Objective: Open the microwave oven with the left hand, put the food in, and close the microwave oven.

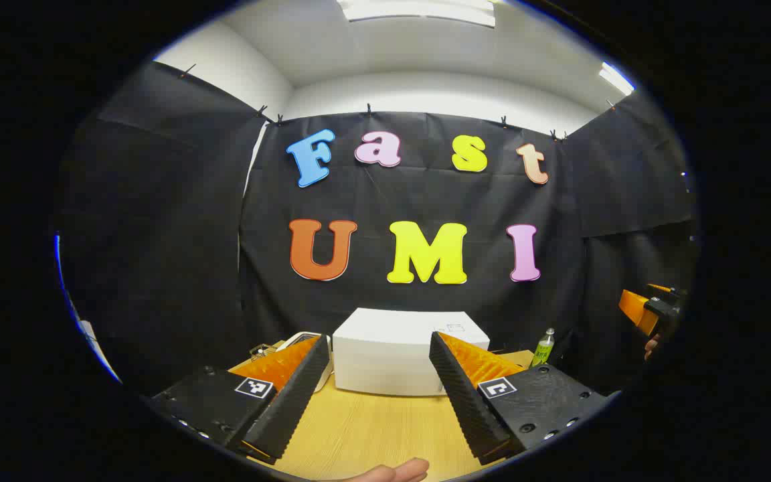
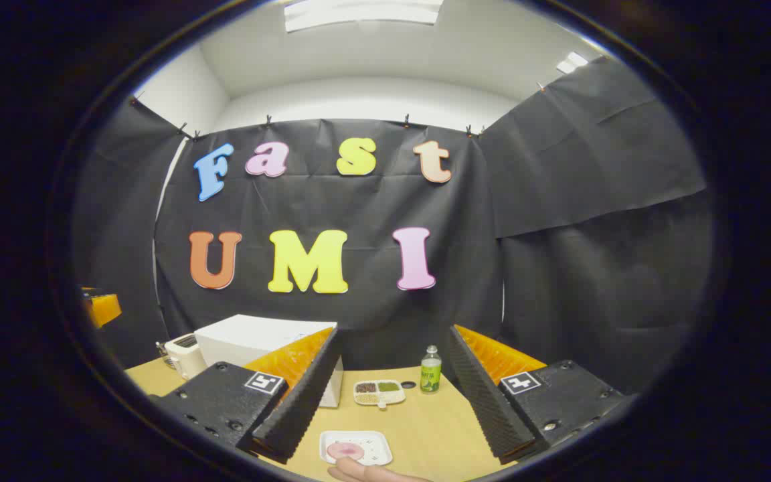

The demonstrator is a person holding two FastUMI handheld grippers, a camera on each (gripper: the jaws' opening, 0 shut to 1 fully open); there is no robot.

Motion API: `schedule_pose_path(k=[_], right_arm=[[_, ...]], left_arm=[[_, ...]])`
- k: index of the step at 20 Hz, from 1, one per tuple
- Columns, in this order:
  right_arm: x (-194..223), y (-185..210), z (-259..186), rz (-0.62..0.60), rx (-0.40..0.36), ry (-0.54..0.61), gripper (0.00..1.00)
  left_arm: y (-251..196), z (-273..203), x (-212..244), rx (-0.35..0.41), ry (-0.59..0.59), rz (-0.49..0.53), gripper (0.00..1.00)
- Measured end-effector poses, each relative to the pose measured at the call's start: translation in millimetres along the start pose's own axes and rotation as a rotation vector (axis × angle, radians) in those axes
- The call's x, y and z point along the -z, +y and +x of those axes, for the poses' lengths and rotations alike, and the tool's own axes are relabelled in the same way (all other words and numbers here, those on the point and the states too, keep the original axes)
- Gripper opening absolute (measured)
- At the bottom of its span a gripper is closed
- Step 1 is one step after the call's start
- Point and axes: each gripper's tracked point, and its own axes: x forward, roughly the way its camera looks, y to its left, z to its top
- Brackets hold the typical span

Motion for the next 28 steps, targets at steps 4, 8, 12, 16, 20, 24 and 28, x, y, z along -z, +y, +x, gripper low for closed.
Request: schedule_pose_path(k=[4, 8, 12, 16, 20, 24, 28], right_arm=[[6, -13, 13, 0.021, -0.012, 0.026, 0.96], [6, -23, 35, 0.024, -0.027, 0.037, 1.0], [-6, -32, 51, 0.036, -0.026, 0.038, 1.0], [-18, -35, 59, 0.039, -0.024, 0.039, 1.0], [-25, -34, 59, 0.029, -0.021, 0.015, 1.0], [-17, -31, 62, 0.042, -0.029, 0.029, 1.0], [-9, -34, 66, 0.045, -0.024, 0.03, 1.0]], left_arm=[[-6, 12, -4, -0.003, -0.013, -0.02, 0.84], [-19, 25, -11, 0.012, -0.034, -0.01, 0.95], [-35, 38, -22, 0.055, -0.034, -0.02, 0.95], [-45, 49, -32, 0.076, -0.045, -0.018, 0.95], [-46, 55, -33, 0.074, -0.052, -0.022, 0.95], [-44, 61, -22, 0.069, -0.03, -0.021, 0.95], [-45, 72, -15, 0.058, -0.04, 0.009, 0.95]])
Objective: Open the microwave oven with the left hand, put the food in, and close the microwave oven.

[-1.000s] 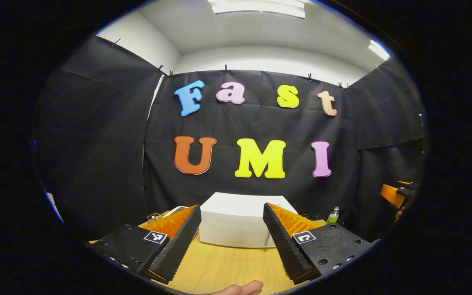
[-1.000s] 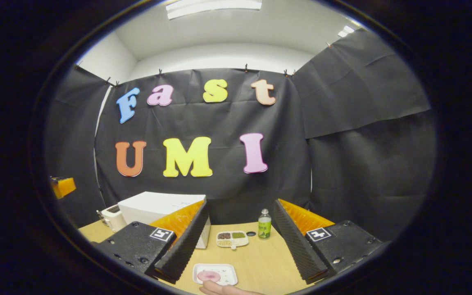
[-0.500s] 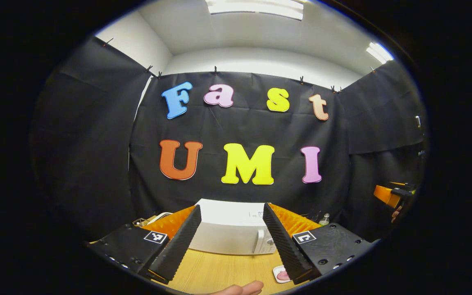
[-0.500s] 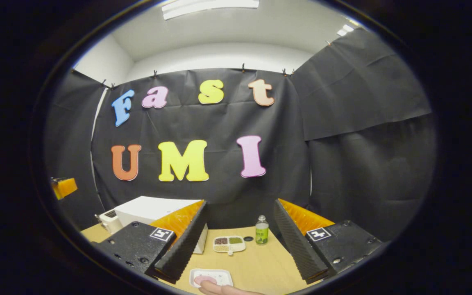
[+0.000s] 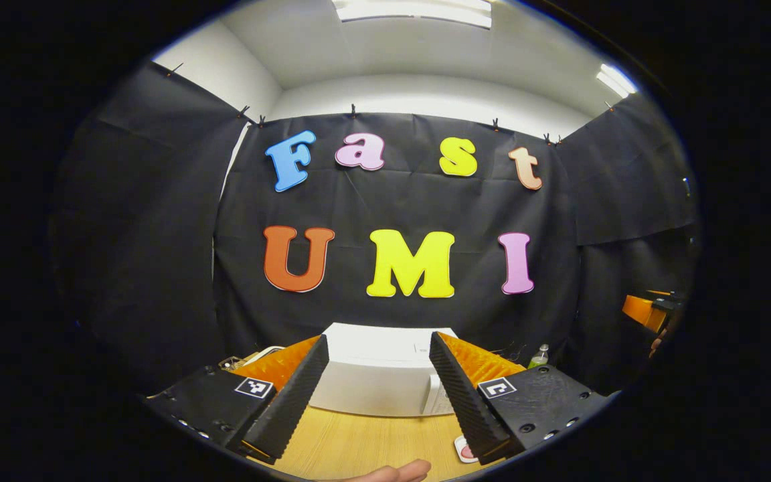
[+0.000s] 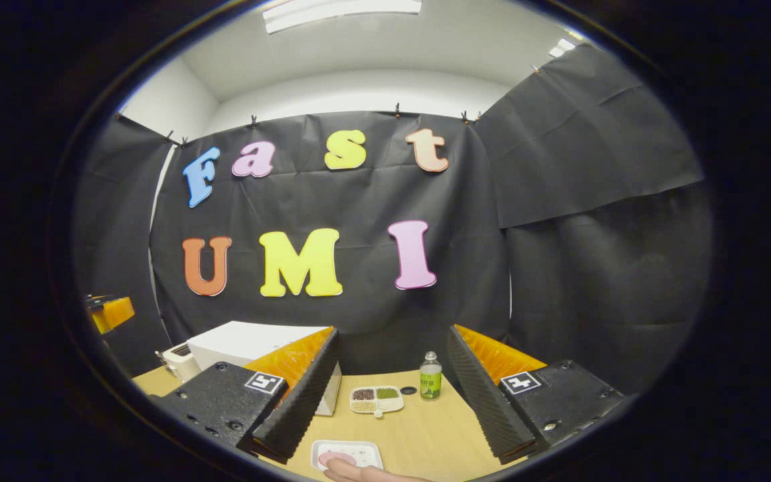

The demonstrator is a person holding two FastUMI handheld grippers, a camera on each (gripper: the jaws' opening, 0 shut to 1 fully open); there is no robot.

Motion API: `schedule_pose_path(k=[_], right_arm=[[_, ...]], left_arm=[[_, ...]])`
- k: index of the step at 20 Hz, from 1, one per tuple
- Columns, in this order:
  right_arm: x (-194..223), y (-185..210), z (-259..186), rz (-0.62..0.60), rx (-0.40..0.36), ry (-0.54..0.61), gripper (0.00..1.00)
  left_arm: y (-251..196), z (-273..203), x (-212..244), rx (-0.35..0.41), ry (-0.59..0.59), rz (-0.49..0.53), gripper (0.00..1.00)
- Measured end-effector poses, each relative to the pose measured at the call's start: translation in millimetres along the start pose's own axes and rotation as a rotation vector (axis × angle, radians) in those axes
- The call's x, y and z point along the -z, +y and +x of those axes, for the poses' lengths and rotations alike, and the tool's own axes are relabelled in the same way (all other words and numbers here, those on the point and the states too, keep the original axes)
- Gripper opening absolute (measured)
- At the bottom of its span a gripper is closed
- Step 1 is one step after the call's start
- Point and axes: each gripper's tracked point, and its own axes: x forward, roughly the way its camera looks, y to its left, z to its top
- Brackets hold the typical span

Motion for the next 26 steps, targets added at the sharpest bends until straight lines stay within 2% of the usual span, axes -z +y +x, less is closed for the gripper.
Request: schedule_pose_path(k=[1, 2, 3, 4, 8, 10, 11, 12, 15, 16, 17, 20, 24, 25, 26], right_arm=[[3, -2, 1, 0.0, 0.004, 0.002, 1.0], [6, -2, 3, 0.001, 0.005, 0.004, 1.0], [9, -2, 5, 0.001, 0.003, 0.006, 1.0], [12, -3, 5, 0.001, 0.003, 0.011, 1.0], [22, -4, 10, -0.004, -0.005, 0.023, 1.0], [28, -5, 11, -0.011, -0.007, 0.026, 1.0], [30, -6, 11, -0.016, -0.009, 0.025, 0.96], [33, -7, 10, -0.022, -0.012, 0.024, 1.0], [40, -10, 13, -0.035, -0.016, 0.022, 1.0], [43, -12, 14, -0.034, -0.016, 0.024, 1.0], [46, -14, 14, -0.031, -0.017, 0.028, 1.0], [56, -21, 18, -0.024, -0.016, 0.039, 1.0], [73, -29, 26, -0.03, -0.014, 0.056, 1.0], [77, -30, 28, -0.029, -0.014, 0.064, 1.0], [83, -31, 29, -0.03, -0.016, 0.073, 1.0]], left_arm=[[-2, 4, 5, 0.005, 0.003, -0.008, 0.95], [-7, 8, 12, 0.017, 0.016, -0.023, 0.84], [-13, 15, 21, 0.038, 0.036, -0.037, 0.84], [-19, 22, 27, 0.057, 0.051, -0.051, 0.95], [-44, 57, 48, 0.117, 0.05, -0.098, 0.95], [-50, 76, 67, 0.11, 0.065, -0.073, 0.95], [-53, 86, 75, 0.106, 0.066, -0.054, 0.95], [-58, 97, 87, 0.106, 0.076, -0.04, 0.95], [-76, 126, 119, 0.123, 0.103, -0.035, 0.95], [-81, 135, 132, 0.129, 0.111, -0.038, 0.83], [-87, 144, 142, 0.139, 0.122, -0.042, 0.94], [-105, 164, 172, 0.176, 0.151, -0.064, 0.94], [-114, 183, 205, 0.177, 0.18, -0.068, 0.93], [-116, 187, 213, 0.174, 0.184, -0.056, 0.8], [-117, 193, 221, 0.173, 0.185, -0.041, 0.93]])
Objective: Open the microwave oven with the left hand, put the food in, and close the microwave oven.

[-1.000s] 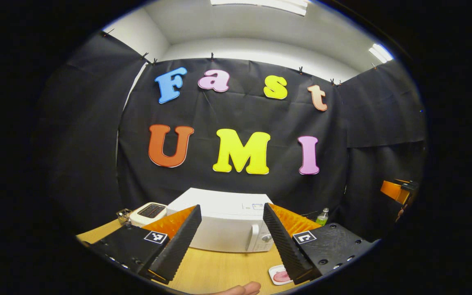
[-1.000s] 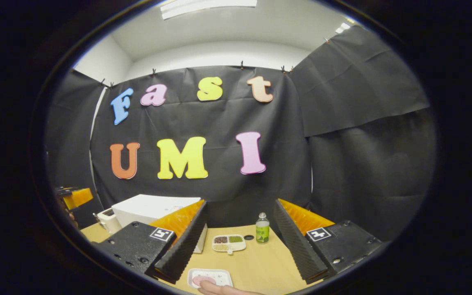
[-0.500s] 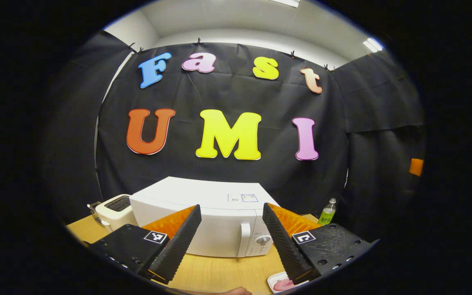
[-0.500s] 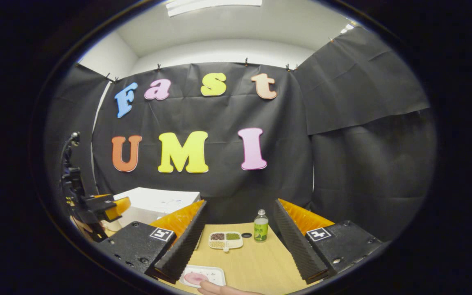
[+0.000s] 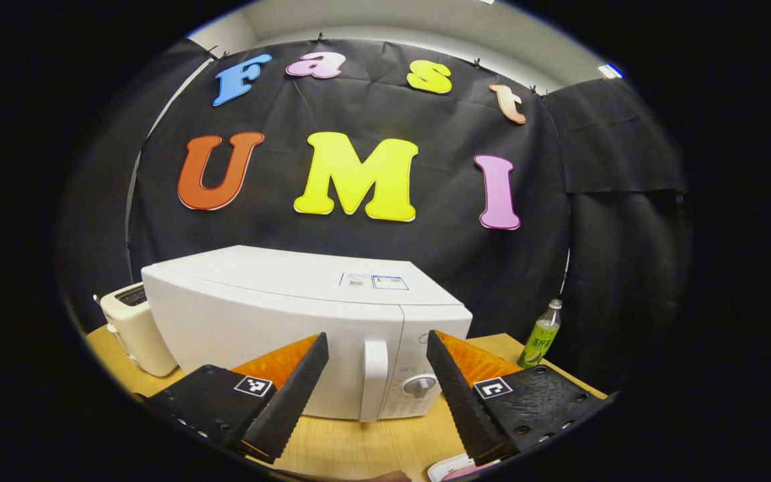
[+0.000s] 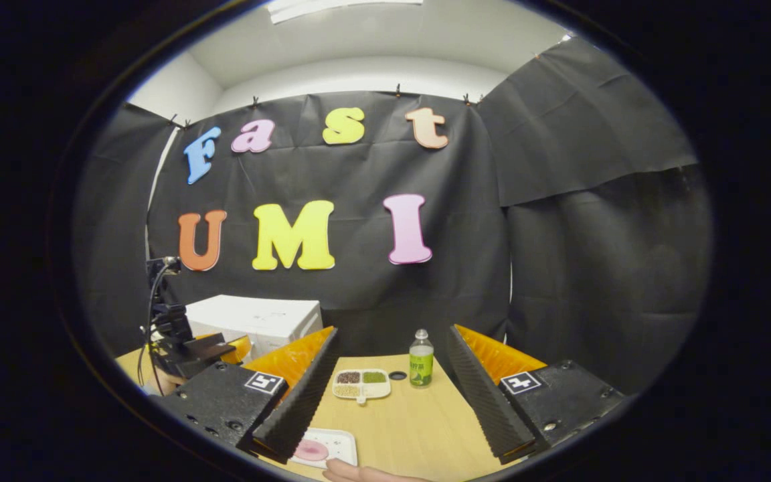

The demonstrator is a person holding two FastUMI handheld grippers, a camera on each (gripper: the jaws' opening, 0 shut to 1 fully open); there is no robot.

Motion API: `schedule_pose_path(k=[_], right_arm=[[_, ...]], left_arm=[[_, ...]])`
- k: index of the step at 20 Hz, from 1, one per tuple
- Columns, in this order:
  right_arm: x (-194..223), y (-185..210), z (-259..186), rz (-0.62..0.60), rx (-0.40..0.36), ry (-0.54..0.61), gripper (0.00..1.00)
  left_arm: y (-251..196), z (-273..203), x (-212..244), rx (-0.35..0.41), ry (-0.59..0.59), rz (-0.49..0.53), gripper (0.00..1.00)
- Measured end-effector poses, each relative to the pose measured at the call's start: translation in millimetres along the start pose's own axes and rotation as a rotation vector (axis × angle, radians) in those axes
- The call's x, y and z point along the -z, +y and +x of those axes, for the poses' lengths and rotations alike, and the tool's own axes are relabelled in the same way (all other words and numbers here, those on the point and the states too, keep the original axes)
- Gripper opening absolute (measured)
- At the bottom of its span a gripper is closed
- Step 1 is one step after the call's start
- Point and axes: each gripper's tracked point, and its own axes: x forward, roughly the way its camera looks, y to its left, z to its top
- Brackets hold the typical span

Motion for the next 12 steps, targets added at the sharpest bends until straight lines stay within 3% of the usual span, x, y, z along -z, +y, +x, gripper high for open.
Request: schedule_pose_path(k=[2, 3, 4, 8, 12], right_arm=[[10, -2, 4, 0.002, -0.002, 0.016, 0.96], [14, -2, 5, 0.006, -0.003, 0.021, 1.0], [19, -4, 5, 0.012, -0.004, 0.025, 1.0], [38, -5, 9, 0.018, -0.017, 0.048, 1.0], [45, -6, 12, 0.011, -0.019, 0.048, 0.96]], left_arm=[[0, 11, 17, -0.007, 0.017, 0.034, 0.9], [-1, 15, 23, -0.004, 0.015, 0.045, 0.76], [1, 19, 28, -0.016, 0.016, 0.058, 0.9], [8, 31, 46, -0.046, 0.038, 0.053, 0.87], [15, 35, 50, -0.095, 0.028, 0.123, 0.81]])
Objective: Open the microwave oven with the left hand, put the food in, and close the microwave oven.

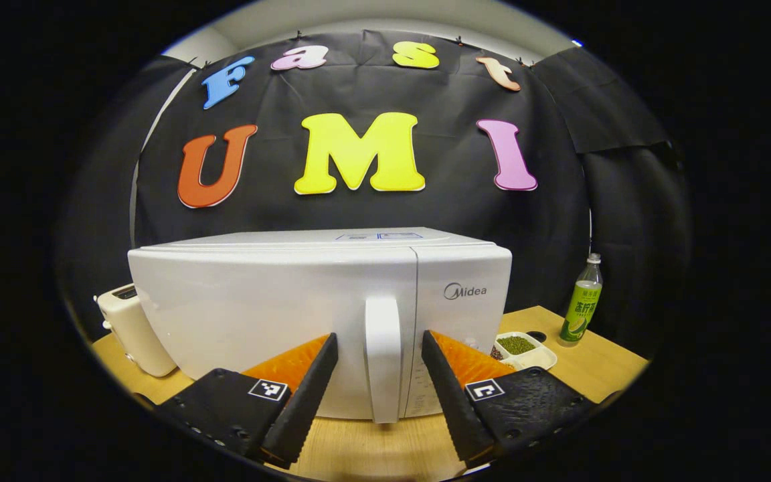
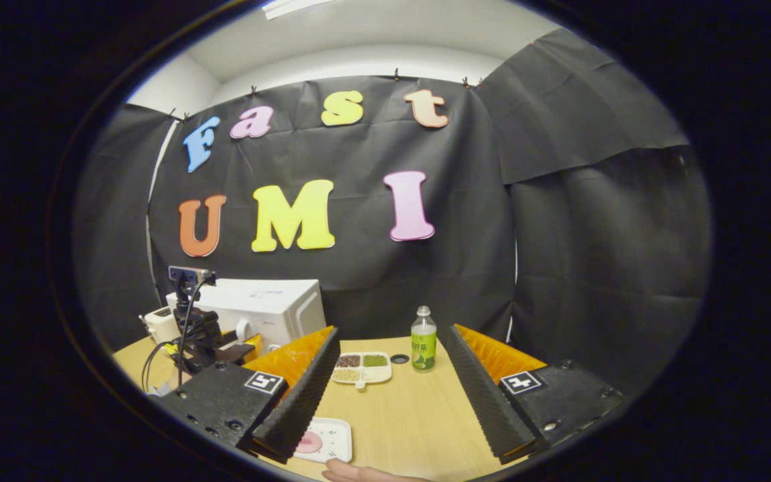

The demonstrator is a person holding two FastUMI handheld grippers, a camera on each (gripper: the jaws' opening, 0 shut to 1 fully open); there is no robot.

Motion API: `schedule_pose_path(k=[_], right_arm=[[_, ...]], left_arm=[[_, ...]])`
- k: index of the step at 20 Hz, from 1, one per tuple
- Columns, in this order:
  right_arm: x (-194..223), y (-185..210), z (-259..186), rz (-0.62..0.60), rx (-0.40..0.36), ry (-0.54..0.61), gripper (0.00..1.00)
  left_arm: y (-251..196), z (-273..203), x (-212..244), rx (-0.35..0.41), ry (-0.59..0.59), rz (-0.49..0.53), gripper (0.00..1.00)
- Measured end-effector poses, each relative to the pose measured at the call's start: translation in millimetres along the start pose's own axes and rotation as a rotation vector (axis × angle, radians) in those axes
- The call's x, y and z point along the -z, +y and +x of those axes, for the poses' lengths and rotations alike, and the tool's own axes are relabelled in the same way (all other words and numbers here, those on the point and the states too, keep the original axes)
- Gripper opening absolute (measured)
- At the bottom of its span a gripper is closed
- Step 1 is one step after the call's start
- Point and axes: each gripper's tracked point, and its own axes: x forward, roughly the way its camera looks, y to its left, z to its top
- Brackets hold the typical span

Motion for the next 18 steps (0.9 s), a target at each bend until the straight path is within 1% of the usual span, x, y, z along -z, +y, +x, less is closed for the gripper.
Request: schedule_pose_path(k=[1, 2, 3, 4, 5, 6, 7, 8, 9, 10, 11, 12, 13, 14, 15, 17, 18], right_arm=[[1, 0, 1, -0.002, 0.001, -0.001, 1.0], [5, 0, 1, -0.006, 0.001, 0.001, 1.0], [8, 1, 1, -0.009, -0.001, 0.005, 1.0], [11, 2, 2, -0.012, -0.004, 0.008, 1.0], [13, 3, 2, -0.016, -0.007, 0.01, 1.0], [16, 5, 2, -0.022, -0.008, 0.013, 1.0], [18, 5, 2, -0.027, -0.008, 0.015, 1.0], [21, 5, 2, -0.03, -0.009, 0.018, 1.0], [23, 7, 2, -0.032, -0.013, 0.023, 0.96], [26, 7, 3, -0.034, -0.017, 0.028, 1.0], [28, 7, 3, -0.035, -0.017, 0.032, 0.96], [29, 6, 3, -0.035, -0.017, 0.032, 0.96], [31, 5, 3, -0.034, -0.018, 0.034, 1.0], [33, 5, 3, -0.033, -0.018, 0.035, 1.0], [35, 4, 4, -0.028, -0.016, 0.038, 1.0], [39, 2, 7, -0.015, -0.015, 0.049, 1.0], [43, 2, 8, -0.008, -0.018, 0.058, 0.96]], left_arm=[[0, -3, 0, -0.002, -0.013, 0.005, 0.75], [0, -1, -1, -0.002, -0.014, 0.006, 0.76], [3, 0, 3, -0.011, -0.005, 0.004, 0.72], [3, 1, 5, -0.003, -0.002, -0.017, 0.66], [1, 1, 4, 0.007, -0.001, -0.04, 0.5], [1, -1, 5, 0.017, 0.009, -0.062, 0.5], [-1, -1, 5, 0.027, 0.01, -0.085, 0.44], [-8, 0, 7, 0.048, 0.021, -0.112, 0.34], [-8, -2, 5, 0.043, 0.015, -0.095, 0.23], [-6, 0, 5, 0.033, 0.017, -0.069, 0.22], [-6, 0, 4, 0.033, 0.017, -0.057, 0.16], [-7, -1, 6, 0.04, 0.021, -0.055, 0.15], [-9, 0, 7, 0.047, 0.02, -0.087, 0.16], [-11, -4, 6, 0.047, 0.019, -0.089, 0.08], [-9, -5, 8, 0.046, 0.023, -0.063, 0.01], [-9, -6, 5, 0.047, 0.019, -0.062, 0.01], [-9, -10, 7, 0.055, 0.022, -0.084, 0.01]])
